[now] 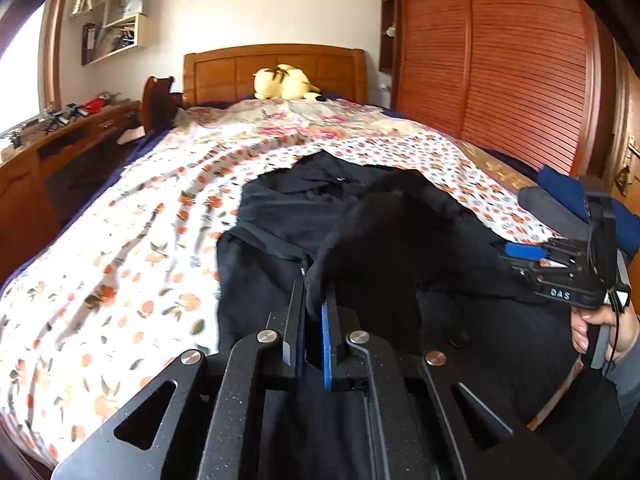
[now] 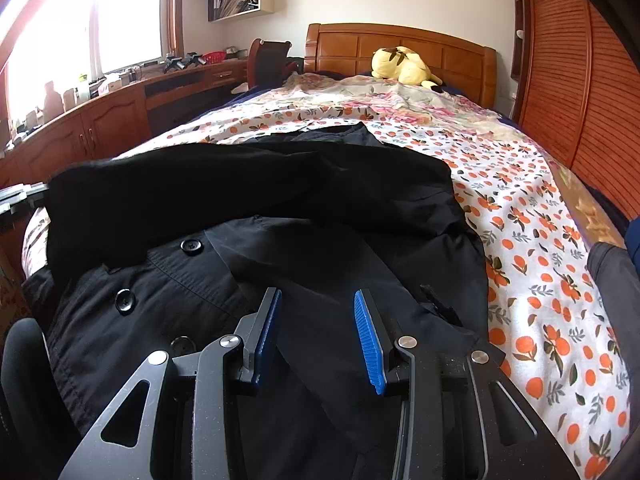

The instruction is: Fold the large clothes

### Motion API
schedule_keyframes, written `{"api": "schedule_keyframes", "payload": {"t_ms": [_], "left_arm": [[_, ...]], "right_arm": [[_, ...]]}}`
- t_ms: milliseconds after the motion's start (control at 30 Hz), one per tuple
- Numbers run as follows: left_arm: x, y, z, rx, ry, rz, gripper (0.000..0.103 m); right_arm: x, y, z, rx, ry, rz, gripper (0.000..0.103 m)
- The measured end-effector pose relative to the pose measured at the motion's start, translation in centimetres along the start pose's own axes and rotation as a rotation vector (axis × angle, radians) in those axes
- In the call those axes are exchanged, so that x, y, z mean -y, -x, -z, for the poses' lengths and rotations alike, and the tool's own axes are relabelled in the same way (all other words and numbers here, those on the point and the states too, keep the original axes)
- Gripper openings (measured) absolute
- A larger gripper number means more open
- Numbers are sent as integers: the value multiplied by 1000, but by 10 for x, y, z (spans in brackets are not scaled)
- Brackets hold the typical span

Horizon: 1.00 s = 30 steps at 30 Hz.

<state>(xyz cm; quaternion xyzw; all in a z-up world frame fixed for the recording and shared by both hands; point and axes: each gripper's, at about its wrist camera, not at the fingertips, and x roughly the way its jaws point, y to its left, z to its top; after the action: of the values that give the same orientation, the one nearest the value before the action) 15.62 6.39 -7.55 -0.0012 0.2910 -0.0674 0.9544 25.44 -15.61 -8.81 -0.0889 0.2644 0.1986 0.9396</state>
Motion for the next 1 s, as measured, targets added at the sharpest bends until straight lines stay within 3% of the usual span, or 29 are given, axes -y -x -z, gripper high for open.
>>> {"api": "schedule_keyframes", "payload": {"t_ms": [200, 300, 333, 367, 633, 733, 867, 1000], "left_arm": [[-15, -15, -6, -44, -4, -56, 8], [-17, -13, -4, -28, -3, -55, 25], [-16, -11, -3, -17, -5, -45, 39], [-14, -10, -3, -11, -3, -33, 42], [9, -24, 9, -78, -40, 78, 45], [22, -29, 19, -94, -73, 85, 46], [26, -36, 29, -118, -80, 65, 59], [21, -40, 35, -125, -75, 1, 59]], "right_arm": [[2, -5, -1, -10, -2, 2, 39], [1, -2, -2, -3, -7, -5, 39], [2, -1, -2, -2, -8, -6, 39], [2, -1, -2, -2, -8, -8, 39], [3, -1, -1, -4, -14, -8, 39], [4, -1, 0, -1, -14, -6, 39], [4, 0, 0, -2, -13, -10, 39], [4, 1, 1, 1, -7, -10, 39]]}}
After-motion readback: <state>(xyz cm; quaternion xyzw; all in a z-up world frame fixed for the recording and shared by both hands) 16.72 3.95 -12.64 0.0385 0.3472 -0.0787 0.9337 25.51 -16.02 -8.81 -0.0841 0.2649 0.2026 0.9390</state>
